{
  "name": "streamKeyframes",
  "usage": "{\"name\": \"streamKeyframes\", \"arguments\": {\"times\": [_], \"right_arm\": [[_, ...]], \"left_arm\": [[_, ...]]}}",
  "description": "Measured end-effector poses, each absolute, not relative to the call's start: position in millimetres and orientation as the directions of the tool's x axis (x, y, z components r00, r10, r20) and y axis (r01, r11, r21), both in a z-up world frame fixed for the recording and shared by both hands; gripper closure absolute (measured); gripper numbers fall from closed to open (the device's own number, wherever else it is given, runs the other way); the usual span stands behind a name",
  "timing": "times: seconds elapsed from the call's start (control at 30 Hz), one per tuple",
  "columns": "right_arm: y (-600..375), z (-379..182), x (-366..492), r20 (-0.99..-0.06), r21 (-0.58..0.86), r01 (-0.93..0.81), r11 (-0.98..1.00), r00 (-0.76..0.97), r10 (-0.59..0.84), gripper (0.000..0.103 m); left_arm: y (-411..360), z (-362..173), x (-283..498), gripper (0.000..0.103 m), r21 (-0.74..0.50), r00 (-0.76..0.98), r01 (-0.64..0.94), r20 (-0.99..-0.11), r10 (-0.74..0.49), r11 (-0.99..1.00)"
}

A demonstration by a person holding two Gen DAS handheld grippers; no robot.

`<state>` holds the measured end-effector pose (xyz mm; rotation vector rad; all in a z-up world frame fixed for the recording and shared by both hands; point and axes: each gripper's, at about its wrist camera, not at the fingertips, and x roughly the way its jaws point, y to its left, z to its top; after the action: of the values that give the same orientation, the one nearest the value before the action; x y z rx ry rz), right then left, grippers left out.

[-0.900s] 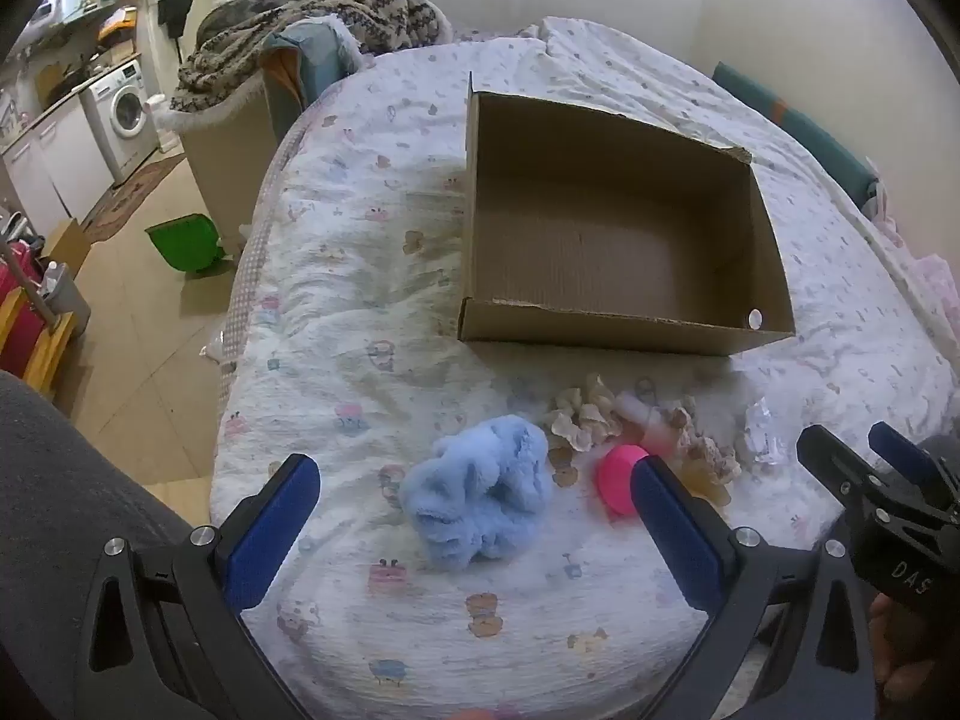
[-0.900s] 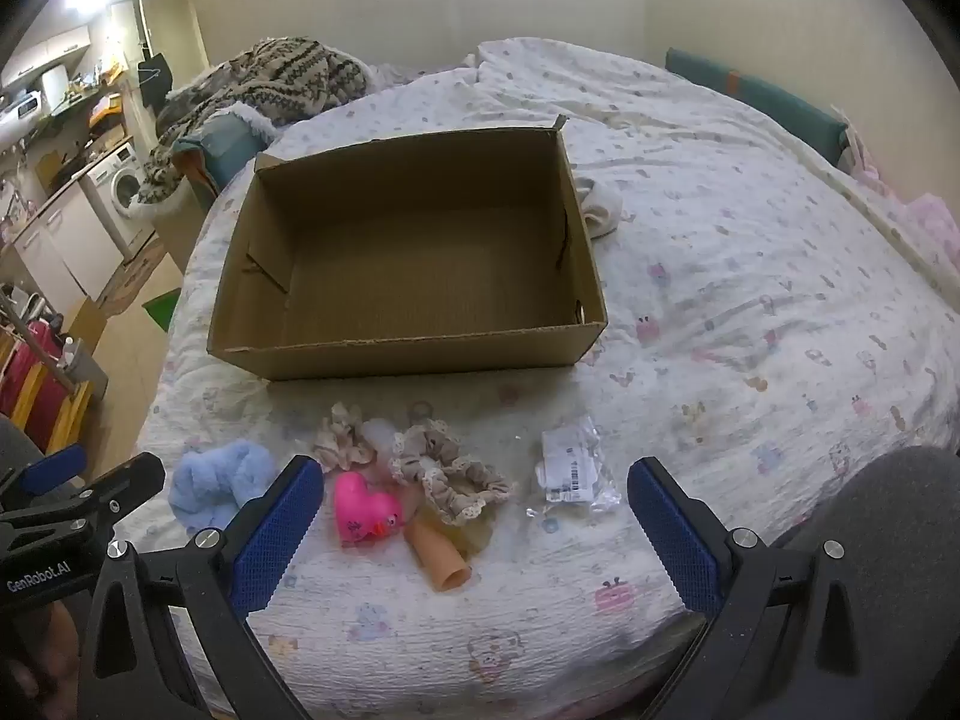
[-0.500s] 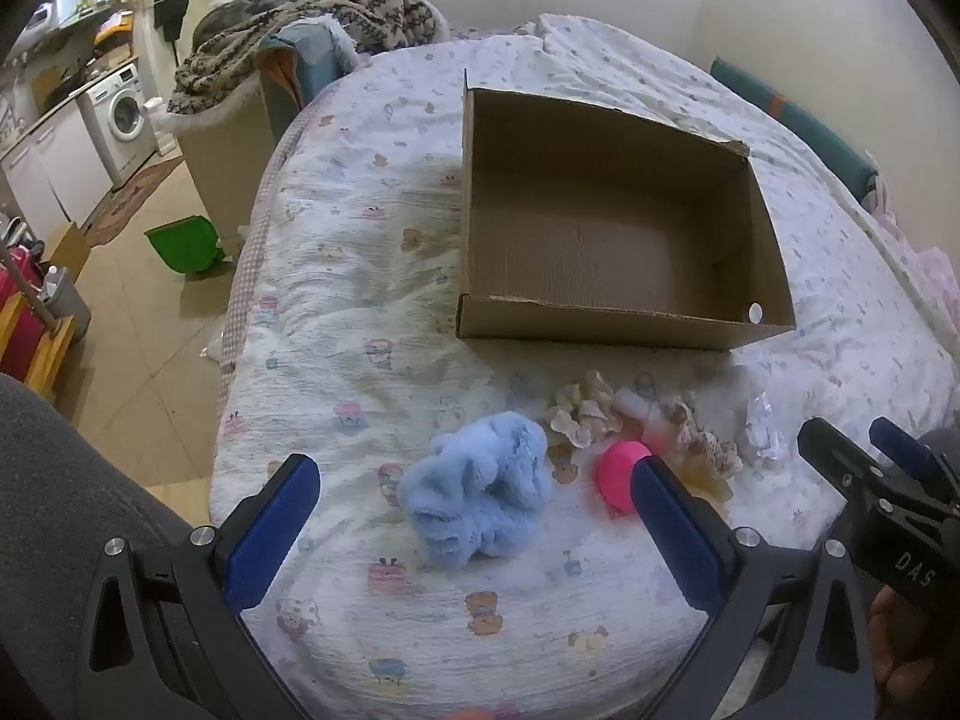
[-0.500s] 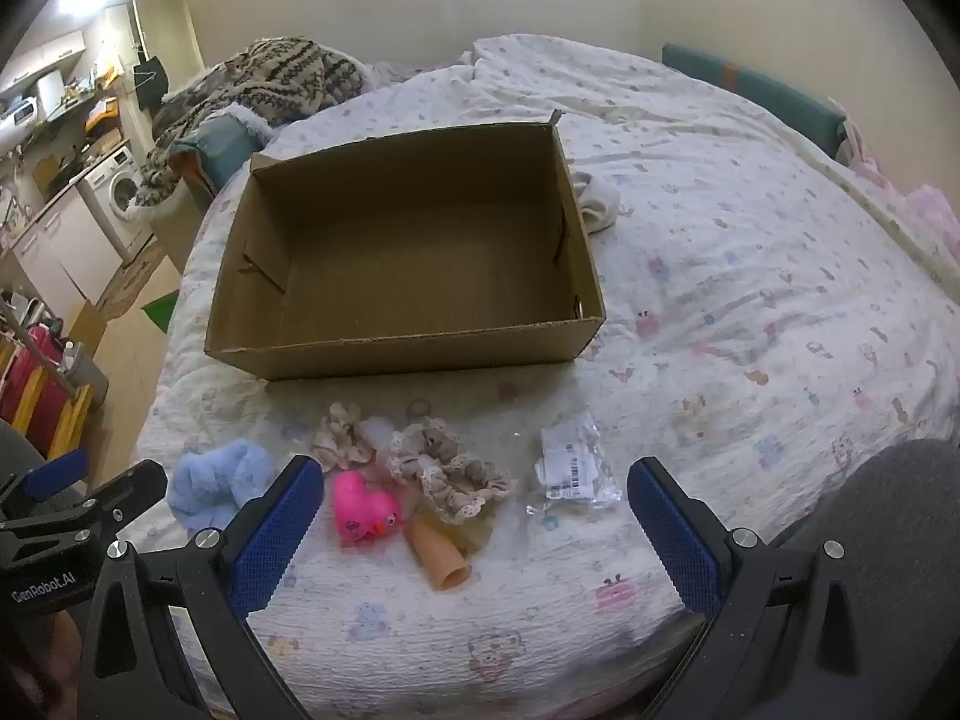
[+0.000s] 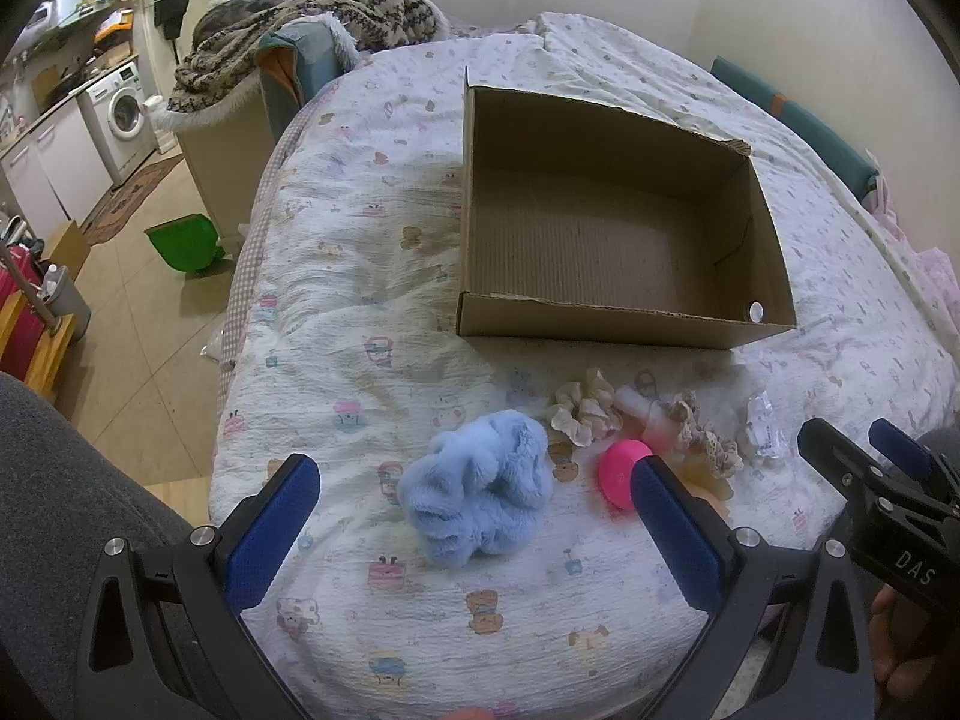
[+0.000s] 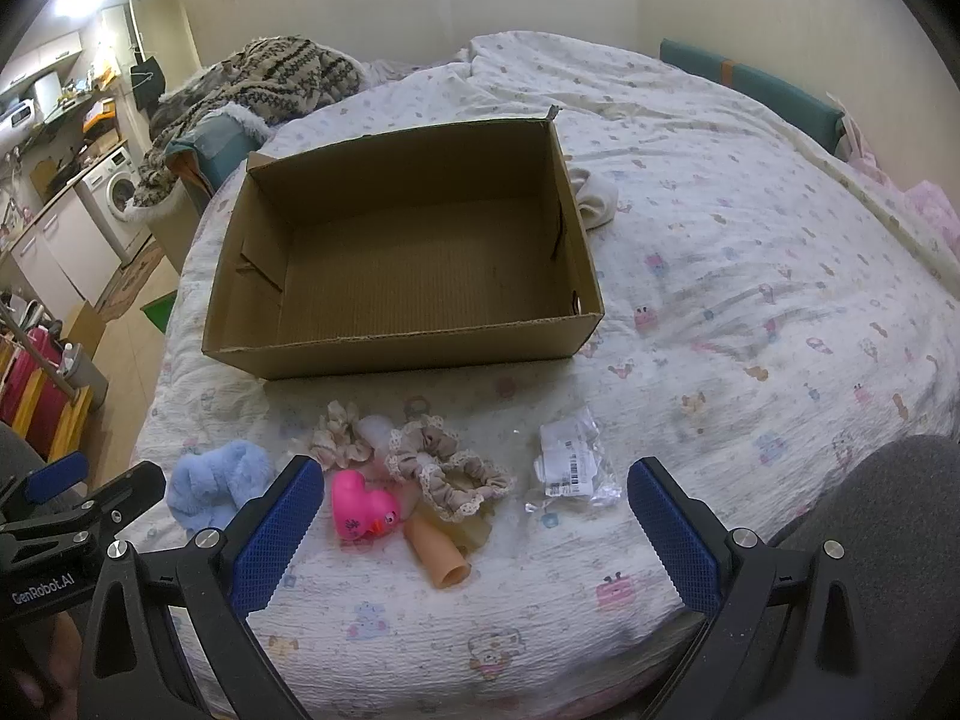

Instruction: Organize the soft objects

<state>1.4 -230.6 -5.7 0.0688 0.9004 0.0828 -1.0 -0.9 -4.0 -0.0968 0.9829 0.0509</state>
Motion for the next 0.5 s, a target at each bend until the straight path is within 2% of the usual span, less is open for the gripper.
{"name": "streamKeyframes", "arguments": {"times": [0.5], "right_arm": [[-230.5, -6.0, 2.2, -0.782, 0.097, -0.043, 0.994, 0.615, 0.103, 0.0]], "left_arm": [[-1.1, -4.2, -0.9, 0.0, -0.058, 0.553, -0.085, -0.833, -0.002, 0.995]]}}
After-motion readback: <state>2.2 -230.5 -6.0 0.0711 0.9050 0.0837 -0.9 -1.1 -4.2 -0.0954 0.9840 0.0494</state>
